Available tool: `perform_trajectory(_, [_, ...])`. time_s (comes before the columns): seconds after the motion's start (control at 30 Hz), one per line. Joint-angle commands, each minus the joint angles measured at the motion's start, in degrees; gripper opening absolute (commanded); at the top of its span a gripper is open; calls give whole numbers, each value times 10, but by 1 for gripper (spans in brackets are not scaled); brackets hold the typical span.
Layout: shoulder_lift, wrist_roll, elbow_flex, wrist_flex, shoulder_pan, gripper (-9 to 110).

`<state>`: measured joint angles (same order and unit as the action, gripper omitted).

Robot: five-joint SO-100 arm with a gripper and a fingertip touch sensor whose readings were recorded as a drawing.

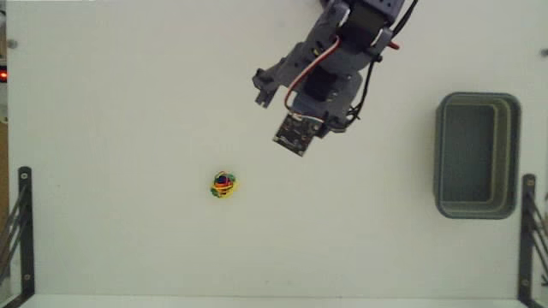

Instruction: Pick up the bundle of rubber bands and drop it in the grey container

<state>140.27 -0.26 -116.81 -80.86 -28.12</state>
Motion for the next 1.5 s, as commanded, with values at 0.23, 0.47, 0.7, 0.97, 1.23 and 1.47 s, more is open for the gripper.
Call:
perform_trajectory(0.23, [18, 3, 23, -11, -49, 110])
perform_trajectory(0.47, [18, 3, 23, -11, -49, 110])
perform_trajectory(0.7, [18, 3, 23, -11, -49, 110])
perform_trajectory(0.97, [18, 3, 23, -11, -49, 110])
perform_trajectory(1.23, [18, 3, 23, -11, -49, 110])
perform_trajectory(1.47, [18, 3, 23, -11, -49, 110])
